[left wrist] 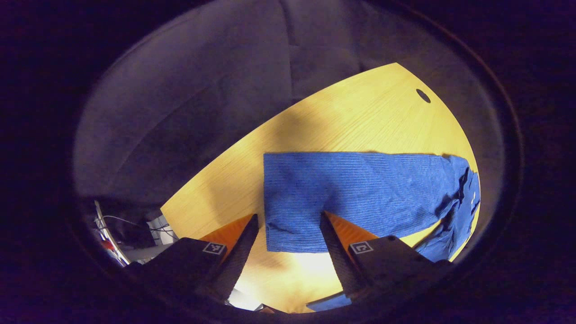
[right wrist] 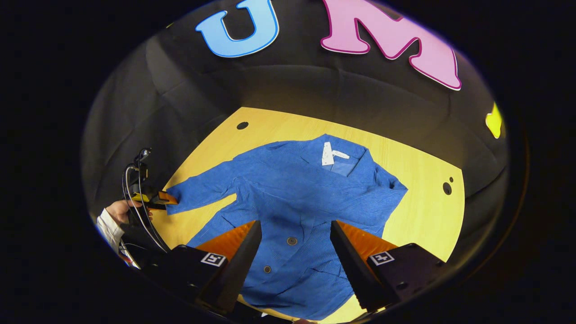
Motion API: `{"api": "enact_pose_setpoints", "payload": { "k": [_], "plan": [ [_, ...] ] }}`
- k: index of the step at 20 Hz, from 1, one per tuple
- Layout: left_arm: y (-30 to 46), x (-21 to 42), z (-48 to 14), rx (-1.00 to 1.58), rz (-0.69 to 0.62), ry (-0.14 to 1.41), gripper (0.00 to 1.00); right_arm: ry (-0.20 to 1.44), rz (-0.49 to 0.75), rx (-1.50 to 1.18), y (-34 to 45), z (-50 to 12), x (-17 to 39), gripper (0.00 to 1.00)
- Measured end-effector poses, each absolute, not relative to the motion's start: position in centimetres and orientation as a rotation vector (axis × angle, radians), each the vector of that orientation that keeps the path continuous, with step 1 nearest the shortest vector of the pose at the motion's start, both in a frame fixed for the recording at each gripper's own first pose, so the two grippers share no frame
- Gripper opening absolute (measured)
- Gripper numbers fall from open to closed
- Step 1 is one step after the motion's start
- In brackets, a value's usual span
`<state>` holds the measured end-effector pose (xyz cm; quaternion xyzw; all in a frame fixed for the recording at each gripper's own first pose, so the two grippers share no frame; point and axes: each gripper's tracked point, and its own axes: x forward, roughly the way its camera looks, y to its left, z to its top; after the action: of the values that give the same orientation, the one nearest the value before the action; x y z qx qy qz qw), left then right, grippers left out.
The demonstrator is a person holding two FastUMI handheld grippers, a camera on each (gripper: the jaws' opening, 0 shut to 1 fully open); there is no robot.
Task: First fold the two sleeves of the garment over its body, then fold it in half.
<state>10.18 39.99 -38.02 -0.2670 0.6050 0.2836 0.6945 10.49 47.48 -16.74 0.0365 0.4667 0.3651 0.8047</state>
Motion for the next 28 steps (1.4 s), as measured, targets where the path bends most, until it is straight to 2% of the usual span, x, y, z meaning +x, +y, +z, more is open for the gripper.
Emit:
{"api": "enact_pose_setpoints", "payload": {
  "k": [3, 8, 10, 14, 19, 28],
  "plan": [
    [39.6, 10.9, -38.1, -0.610, 0.643, 1.335, 0.80, 1.003, 0.783, 0.080, 47.4, -16.7, 10.3, 0.99],
    [39.4, 12.0, -37.9, -0.602, 0.587, 1.314, 0.07, 1.005, 0.776, 0.078, 46.7, -16.5, 10.3, 0.99],
    [39.2, 12.0, -38.0, -0.639, 0.589, 1.314, 0.00, 1.004, 0.777, 0.074, 46.4, -16.5, 10.2, 0.99],
    [38.6, 12.4, -35.9, -0.742, 0.589, 1.287, 0.00, 1.013, 0.774, 0.072, 45.6, -17.5, 10.1, 0.99],
    [37.4, 15.1, -29.9, -0.661, 0.537, 1.197, 0.00, 1.010, 0.787, 0.085, 44.8, -18.0, 10.4, 0.99],
    [26.5, 21.8, -21.6, -0.505, 0.351, 1.094, 0.00, 0.962, 0.827, 0.106, 42.2, -17.2, 11.5, 0.99]
  ]
}}
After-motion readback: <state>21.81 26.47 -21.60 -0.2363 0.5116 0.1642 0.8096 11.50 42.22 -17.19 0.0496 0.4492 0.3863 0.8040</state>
